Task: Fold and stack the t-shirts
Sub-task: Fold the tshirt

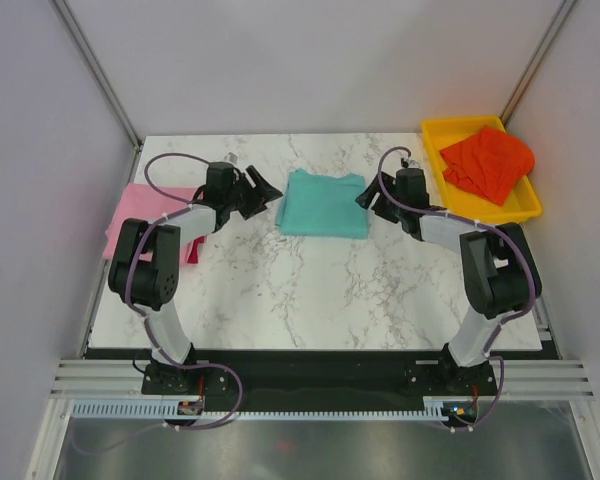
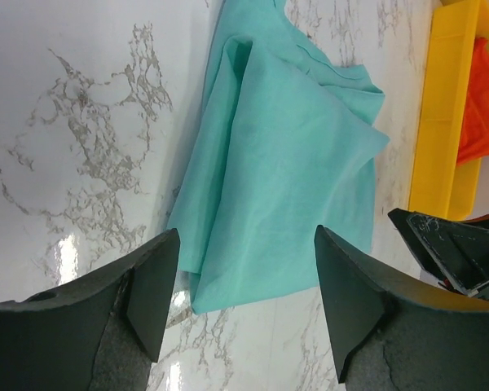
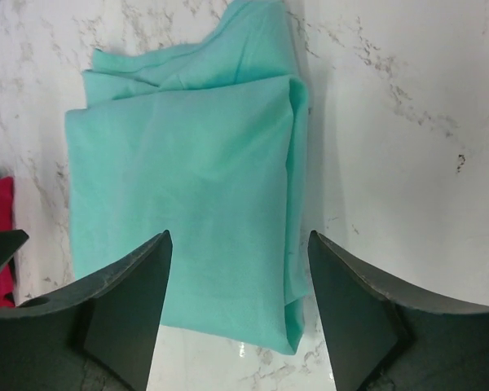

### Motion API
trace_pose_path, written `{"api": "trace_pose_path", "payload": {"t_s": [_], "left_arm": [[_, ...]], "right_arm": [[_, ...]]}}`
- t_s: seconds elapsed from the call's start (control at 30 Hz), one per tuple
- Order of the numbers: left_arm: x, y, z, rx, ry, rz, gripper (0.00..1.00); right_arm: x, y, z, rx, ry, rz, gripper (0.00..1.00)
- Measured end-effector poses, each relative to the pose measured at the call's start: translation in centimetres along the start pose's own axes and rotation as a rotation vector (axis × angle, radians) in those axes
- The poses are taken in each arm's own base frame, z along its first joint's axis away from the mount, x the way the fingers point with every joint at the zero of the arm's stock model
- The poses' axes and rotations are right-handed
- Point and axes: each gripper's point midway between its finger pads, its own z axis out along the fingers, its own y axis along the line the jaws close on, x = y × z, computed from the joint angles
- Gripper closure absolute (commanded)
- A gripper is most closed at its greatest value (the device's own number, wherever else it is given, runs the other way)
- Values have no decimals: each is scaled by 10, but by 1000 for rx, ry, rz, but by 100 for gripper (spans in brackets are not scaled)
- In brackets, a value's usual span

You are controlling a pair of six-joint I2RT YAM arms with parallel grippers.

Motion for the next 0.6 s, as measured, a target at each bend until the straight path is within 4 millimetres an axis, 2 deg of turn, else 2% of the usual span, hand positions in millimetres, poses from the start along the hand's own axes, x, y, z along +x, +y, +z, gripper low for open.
{"api": "trace_pose_path", "payload": {"t_s": [0.2,0.27,0.37,0.6], "left_arm": [[4,11,27,-35,46,23,24],[7,14,33,-47,64,29,20],[11,14,41,-54,84,45,16],[11,6,68,-65,118,94,16]], "right_arm": [[19,-26,43,91,94,3,29],[12,-21,54,75,84,-1,31],[9,-20,63,74,86,-7,32],[1,-22,72,94,73,-29,32]]}}
